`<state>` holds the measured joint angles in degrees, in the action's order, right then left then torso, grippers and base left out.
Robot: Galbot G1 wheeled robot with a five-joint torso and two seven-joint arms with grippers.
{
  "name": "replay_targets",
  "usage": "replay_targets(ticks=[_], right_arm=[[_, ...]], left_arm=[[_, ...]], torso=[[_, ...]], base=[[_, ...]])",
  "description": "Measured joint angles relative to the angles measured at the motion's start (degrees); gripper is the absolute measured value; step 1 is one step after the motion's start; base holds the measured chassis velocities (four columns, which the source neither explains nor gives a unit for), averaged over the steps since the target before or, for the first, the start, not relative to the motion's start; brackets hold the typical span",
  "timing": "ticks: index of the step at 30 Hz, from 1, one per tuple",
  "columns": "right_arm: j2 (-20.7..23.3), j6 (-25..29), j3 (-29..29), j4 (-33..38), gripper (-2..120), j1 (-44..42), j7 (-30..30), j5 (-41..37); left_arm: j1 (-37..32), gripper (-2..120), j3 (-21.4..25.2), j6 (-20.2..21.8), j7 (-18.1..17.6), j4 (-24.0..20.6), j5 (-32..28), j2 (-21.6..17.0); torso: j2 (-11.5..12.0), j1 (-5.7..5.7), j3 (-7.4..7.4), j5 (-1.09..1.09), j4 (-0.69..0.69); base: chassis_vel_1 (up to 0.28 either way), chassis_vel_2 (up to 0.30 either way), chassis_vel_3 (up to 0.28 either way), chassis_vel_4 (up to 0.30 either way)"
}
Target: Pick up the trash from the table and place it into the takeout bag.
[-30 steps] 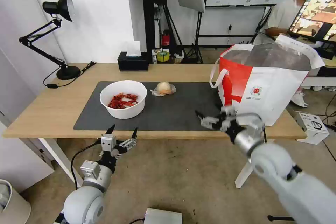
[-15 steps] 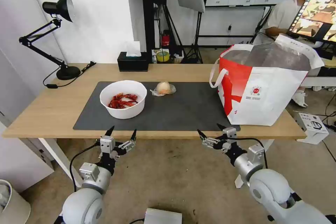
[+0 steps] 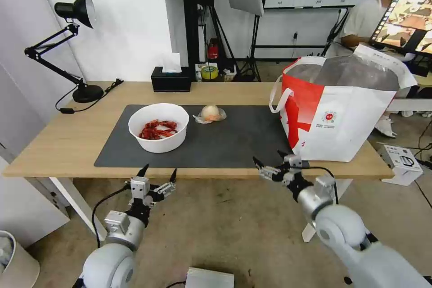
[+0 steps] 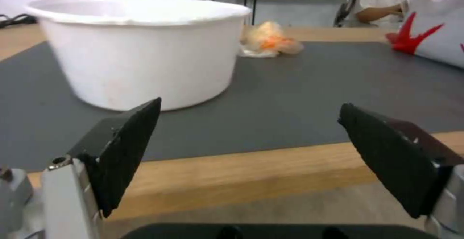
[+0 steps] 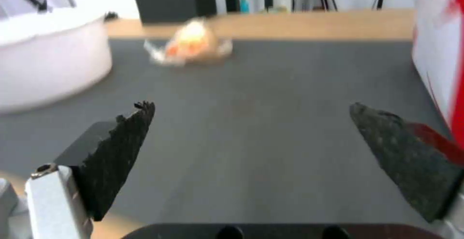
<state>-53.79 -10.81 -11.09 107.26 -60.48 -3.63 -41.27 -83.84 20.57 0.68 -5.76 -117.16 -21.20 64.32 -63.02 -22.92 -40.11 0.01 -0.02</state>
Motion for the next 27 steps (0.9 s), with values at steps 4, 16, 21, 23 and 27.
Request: replay_targets(ticks=[4, 16, 21, 23, 27], right_arm=[[-1.65, -0.08, 4.53, -5.60, 100, 8.67, 0.02, -2.34], [-10.33, 0.52, 16.57, -23.12, 100, 28.12, -0.89, -3.24], [-14.54, 0.44, 20.31, -32.29, 100, 36.02, -0.97, -3.28], [-15.56, 0.44, 20.84, -34.95, 100, 37.55, -0.44, -3.28], [-20.65, 1.76, 21.80, -45.12, 100, 42.45, 3.35, -2.25]], left_arm=[[0.22, 100, 0.26, 0.00, -0.04, 0.32, 0.22, -0.04], [-0.35, 100, 1.15, 0.13, -0.08, -0.07, 0.27, 0.05], [-0.17, 100, 1.19, 0.24, -0.11, -0.08, 0.15, 0.02], [-0.14, 100, 1.13, 0.25, -0.12, 0.00, 0.15, 0.09], [-0.13, 100, 0.79, 0.27, -0.10, 0.25, 0.21, 0.59]], torso=[[0.00, 0.00, 0.00, -0.02, 0.04], [0.00, 0.00, 0.00, -0.02, 0.01], [0.00, -0.01, 0.00, -0.02, 0.02], [0.01, 0.00, 0.00, -0.02, 0.03], [0.01, -0.01, -0.01, -0.01, 0.02]], base=[[0.000, 0.000, 0.000, 0.000], [0.000, 0.000, 0.000, 0.000], [0.000, 0.000, 0.000, 0.000], [0.000, 0.000, 0.000, 0.000], [0.000, 0.000, 0.000, 0.000]])
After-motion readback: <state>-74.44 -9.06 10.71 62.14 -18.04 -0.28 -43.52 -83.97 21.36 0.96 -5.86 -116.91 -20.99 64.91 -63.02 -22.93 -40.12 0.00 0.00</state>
